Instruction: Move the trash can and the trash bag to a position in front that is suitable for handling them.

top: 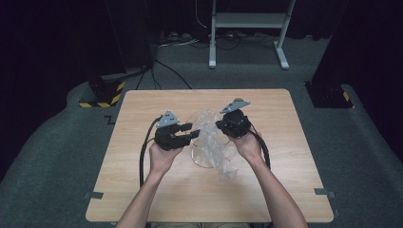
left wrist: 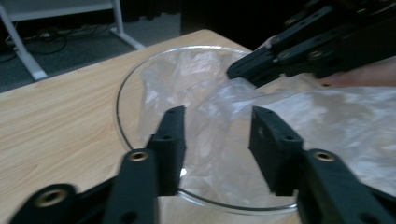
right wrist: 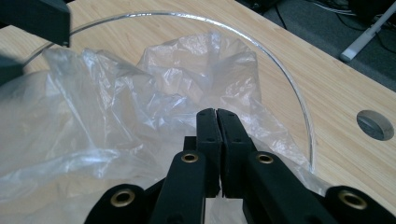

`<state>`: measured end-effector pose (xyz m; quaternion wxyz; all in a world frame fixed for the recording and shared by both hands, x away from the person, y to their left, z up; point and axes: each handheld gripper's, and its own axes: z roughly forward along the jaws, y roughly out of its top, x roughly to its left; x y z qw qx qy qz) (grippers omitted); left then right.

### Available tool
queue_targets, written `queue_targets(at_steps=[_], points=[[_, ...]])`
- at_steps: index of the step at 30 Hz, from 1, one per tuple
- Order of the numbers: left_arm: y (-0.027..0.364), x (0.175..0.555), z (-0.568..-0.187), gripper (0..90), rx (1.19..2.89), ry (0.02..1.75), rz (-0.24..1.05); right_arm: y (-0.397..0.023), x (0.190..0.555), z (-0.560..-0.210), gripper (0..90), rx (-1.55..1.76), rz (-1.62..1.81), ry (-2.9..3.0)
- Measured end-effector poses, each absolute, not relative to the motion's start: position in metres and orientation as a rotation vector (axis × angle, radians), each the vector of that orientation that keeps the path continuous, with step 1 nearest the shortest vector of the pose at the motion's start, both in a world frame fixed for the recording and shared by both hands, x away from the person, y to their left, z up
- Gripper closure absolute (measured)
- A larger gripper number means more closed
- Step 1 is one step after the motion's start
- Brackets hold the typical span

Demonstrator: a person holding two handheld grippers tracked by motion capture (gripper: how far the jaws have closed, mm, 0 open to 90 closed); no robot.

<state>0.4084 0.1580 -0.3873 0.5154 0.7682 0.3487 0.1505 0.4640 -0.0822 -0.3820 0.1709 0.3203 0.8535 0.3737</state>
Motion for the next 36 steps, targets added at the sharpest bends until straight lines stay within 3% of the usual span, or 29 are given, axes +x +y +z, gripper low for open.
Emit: queue_targets(at_steps=[6,11,14,20,22,26,29,36], points=[[0.153,0.401,-0.383,41.4,1.850,0.793,0.314,-0.081,0.465,-0.380,89.6,0.923,1.089,2.392],[0.140,0.403,-0.384,42.0,1.892,0.774,0.286,-0.076,0.467,-0.380,89.8,0.926,1.116,2.363],[0.133,0.404,-0.385,52.0,1.920,0.780,0.277,-0.074,0.470,-0.378,89.8,0.944,1.144,2.337],[0.131,0.410,-0.387,80.8,1.978,0.795,0.260,-0.070,0.474,-0.380,89.5,0.972,1.177,2.321],[0.133,0.410,-0.387,88.0,1.979,0.794,0.269,-0.070,0.475,-0.382,86.1,0.975,1.186,2.324],[0.140,0.410,-0.386,90.0,1.981,0.809,0.301,-0.073,0.470,-0.378,67.3,0.949,1.214,2.318],[0.148,0.412,-0.387,90.0,1.961,0.836,0.314,-0.077,0.463,-0.371,59.6,0.929,1.238,2.293],[0.167,0.418,-0.389,89.7,1.898,0.893,0.343,-0.098,0.447,-0.359,54.3,0.903,1.256,2.235]])
